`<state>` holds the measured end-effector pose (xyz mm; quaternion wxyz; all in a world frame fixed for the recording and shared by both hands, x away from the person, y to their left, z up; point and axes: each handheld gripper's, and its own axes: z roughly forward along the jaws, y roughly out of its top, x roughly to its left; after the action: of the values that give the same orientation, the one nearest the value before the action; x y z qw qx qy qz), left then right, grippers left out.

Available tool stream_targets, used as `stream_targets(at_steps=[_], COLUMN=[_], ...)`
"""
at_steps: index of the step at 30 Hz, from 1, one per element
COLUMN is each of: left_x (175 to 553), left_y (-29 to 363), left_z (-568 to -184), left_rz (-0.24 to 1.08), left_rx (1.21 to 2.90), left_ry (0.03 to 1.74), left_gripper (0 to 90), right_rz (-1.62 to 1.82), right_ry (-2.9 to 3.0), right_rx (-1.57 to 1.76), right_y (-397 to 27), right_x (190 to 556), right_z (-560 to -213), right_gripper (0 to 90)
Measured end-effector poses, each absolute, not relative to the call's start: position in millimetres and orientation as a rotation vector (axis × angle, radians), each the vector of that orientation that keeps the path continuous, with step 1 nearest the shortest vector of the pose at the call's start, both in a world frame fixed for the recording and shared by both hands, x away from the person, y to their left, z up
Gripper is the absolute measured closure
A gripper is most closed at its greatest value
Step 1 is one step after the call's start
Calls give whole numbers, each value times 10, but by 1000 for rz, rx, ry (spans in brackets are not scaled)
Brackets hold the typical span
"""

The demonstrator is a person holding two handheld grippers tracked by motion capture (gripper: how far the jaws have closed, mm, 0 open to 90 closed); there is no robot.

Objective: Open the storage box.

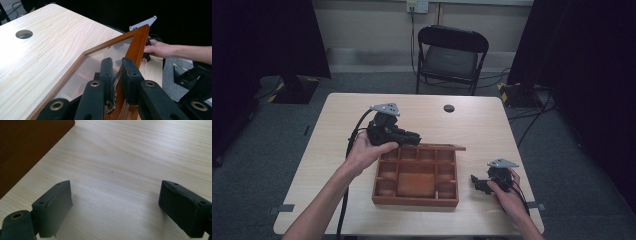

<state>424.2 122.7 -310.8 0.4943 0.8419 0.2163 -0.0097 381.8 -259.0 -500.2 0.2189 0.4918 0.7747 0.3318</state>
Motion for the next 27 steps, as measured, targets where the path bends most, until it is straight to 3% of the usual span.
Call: stream_targets(at_steps=[27], left_x=[4288], left_y=[1221], left_z=[-3067], left_rz=[16], left_rx=[2018], left_ry=[522], left_gripper=[820], right_rz=[918], right_ry=[2145], right_rx=[1359], right_y=[-2590], right_x=[3822], right_z=[-5002], right_gripper=[105])
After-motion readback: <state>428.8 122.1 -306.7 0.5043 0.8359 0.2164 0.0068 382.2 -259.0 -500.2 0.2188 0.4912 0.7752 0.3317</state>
